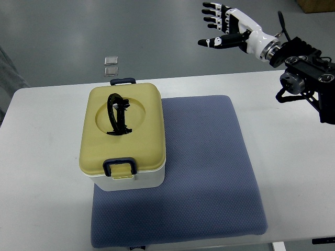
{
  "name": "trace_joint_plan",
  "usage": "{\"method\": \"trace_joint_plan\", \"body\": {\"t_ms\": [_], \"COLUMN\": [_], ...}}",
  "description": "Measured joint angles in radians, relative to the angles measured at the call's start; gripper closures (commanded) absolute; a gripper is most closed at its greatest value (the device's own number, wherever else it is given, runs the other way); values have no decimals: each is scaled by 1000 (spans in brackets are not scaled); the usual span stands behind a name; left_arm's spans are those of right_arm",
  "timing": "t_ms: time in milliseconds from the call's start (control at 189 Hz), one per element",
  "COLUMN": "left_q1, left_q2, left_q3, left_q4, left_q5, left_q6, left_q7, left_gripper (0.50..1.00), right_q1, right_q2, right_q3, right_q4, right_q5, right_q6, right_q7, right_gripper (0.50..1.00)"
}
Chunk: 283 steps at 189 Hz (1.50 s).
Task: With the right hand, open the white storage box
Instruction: 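Swing the right hand over toward the yellow lid's black handle, then lower the right hand onto the lid and grip the black handle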
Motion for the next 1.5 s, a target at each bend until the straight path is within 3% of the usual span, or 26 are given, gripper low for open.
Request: {"method": "trace_joint_plan", "body": {"t_ms": [281, 551, 746, 1249, 1498], "left_q1": [0, 0, 0, 0, 0], "left_q2": [0, 0, 0, 0, 0], "left_q3": [0, 0, 0, 0, 0], "left_q4": [0, 0, 0, 0, 0], "left_q5": [0, 0, 0, 0, 0], "left_q6": [0, 0, 0, 0, 0], "left_q7": [0, 0, 0, 0, 0], "left_gripper": [500, 500, 500, 500, 500], "right_q1": [108, 247, 322, 498, 513], "right_q2": [-21, -5, 36, 162, 235], "right_q3": [-1, -11, -86, -223, -302], "right_q4": [123, 241, 296, 351, 343], "right_q5": [-485, -775, -946, -1053, -1140], "right_q6": [45, 114, 141, 153, 141], "right_q7": [29, 121, 135, 135, 135], "right_gripper": [572, 572, 572, 579, 599]}}
